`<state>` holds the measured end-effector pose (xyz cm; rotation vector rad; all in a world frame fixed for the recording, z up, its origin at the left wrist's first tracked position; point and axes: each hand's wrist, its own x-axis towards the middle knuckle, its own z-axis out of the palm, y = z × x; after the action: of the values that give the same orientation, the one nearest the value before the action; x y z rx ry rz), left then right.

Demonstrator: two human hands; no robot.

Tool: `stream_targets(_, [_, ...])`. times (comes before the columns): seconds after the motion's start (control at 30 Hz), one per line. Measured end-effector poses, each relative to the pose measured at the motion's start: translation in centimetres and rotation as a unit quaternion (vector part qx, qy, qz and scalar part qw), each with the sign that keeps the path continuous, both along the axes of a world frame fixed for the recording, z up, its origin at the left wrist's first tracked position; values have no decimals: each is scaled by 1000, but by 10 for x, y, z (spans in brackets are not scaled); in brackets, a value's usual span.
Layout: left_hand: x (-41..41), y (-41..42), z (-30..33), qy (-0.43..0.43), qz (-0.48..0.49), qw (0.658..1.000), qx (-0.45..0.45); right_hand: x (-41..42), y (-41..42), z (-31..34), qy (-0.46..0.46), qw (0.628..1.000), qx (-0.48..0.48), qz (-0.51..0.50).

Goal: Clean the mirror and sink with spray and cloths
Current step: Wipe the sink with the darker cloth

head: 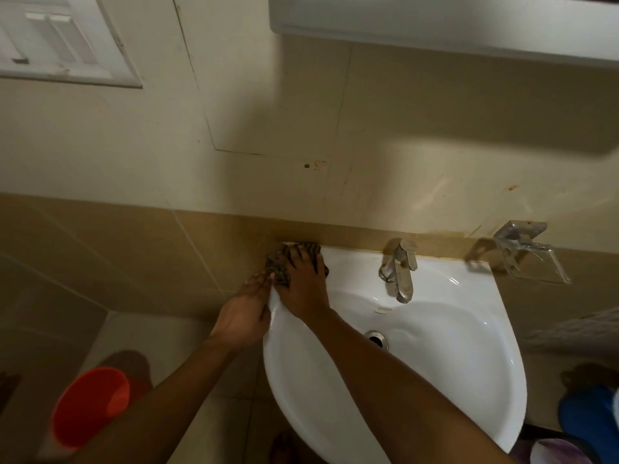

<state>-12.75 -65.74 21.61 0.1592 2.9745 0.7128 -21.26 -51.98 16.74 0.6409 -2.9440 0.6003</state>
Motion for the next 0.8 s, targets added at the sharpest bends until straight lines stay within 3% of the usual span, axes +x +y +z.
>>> stream_targets(0.1, [4,-9,5,63,65,996,4,13,-6,-1,-9,999,3,52])
stream_targets(0.27, [1,-24,4,23,144,989,-14,73,-2,-7,-50,992,-48,106])
stream_targets(0.4, [-6,-19,4,-6,148,989,2,107,0,-6,-99,985,-71,124])
stream_targets(0.67, [0,-17,3,-5,153,988,9,74,-13,3,-116,993,-34,-3])
stream_targets(0.8, [13,-20,0,-20,168,985,13,86,-18,-2,-127,992,-14,-19])
